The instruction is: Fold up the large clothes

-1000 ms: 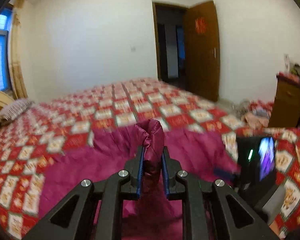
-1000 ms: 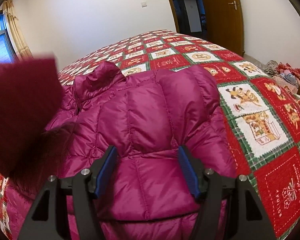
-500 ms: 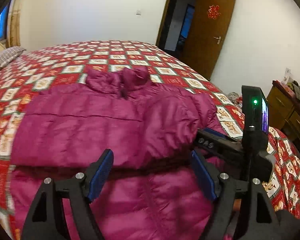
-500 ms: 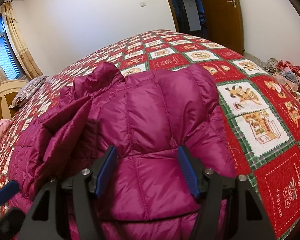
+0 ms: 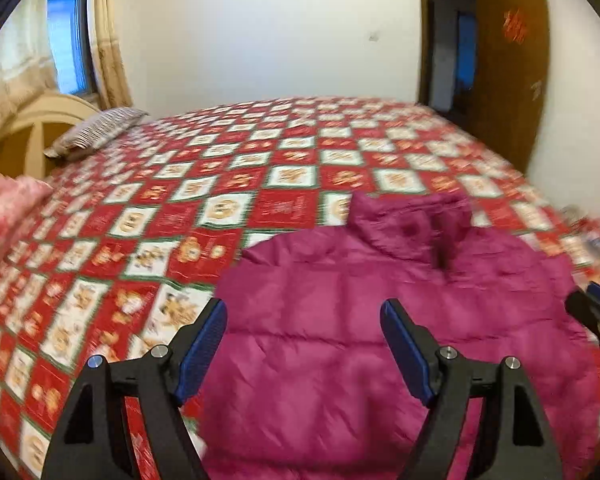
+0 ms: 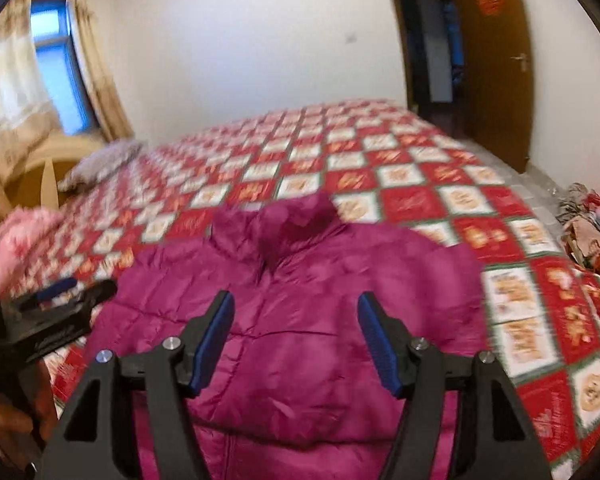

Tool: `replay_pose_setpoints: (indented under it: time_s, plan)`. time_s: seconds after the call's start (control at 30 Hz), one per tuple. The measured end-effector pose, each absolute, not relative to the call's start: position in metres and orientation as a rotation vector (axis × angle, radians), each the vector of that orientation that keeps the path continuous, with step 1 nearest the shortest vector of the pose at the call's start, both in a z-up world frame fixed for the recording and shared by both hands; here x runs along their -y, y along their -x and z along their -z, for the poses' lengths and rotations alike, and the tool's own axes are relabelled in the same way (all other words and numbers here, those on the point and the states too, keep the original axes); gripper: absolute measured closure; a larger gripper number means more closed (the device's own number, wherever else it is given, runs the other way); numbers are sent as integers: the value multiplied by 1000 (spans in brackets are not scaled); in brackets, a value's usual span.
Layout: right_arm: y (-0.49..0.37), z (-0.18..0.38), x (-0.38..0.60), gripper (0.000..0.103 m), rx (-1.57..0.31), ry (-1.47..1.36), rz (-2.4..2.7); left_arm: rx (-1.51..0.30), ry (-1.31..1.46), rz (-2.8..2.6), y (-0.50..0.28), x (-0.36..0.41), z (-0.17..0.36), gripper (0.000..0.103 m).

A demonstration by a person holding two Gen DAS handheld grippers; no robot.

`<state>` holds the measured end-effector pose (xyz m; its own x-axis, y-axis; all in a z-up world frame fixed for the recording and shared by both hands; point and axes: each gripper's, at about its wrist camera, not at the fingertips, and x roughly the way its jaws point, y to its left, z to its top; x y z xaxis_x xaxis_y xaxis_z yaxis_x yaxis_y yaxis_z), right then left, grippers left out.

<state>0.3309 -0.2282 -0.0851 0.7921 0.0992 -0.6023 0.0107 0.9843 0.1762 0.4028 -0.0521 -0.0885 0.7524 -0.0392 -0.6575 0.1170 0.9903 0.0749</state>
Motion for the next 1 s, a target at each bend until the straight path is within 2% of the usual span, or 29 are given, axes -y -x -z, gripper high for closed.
replay_pose_setpoints:
  time_s: [0.07,0.1,0.33,0.63,0.77,0.83,0.9,1.0]
  plan:
    - [-343,104,217,48,-709,-148,-42,-732,-141,43,-411,50,101,24]
    - [-346,113,215,49,-736,-152,-44,-748,-141,15,-414,46,111,24]
    - [-337,163,218,49,-834,-151,-54,-802,-72,-2,-412,26,156,24]
    - [-336,164,217,49,-858,-129,-70,-789,-196,-78,-411,43,170,18]
    - [-342,145,225,48,-877,-181,-71,-776,-70,-52,-402,24,164,17]
    - [-352,122,240,41,-835,-251,-56,-763,46,-54,-393,8,161,17]
    - [-369,105,252,20,-817,-290,-14,-753,110,-56,-390,0,160,16]
    - [-414,89,261,17,-844,-326,42,-789,121,-67,-397,-2,165,16]
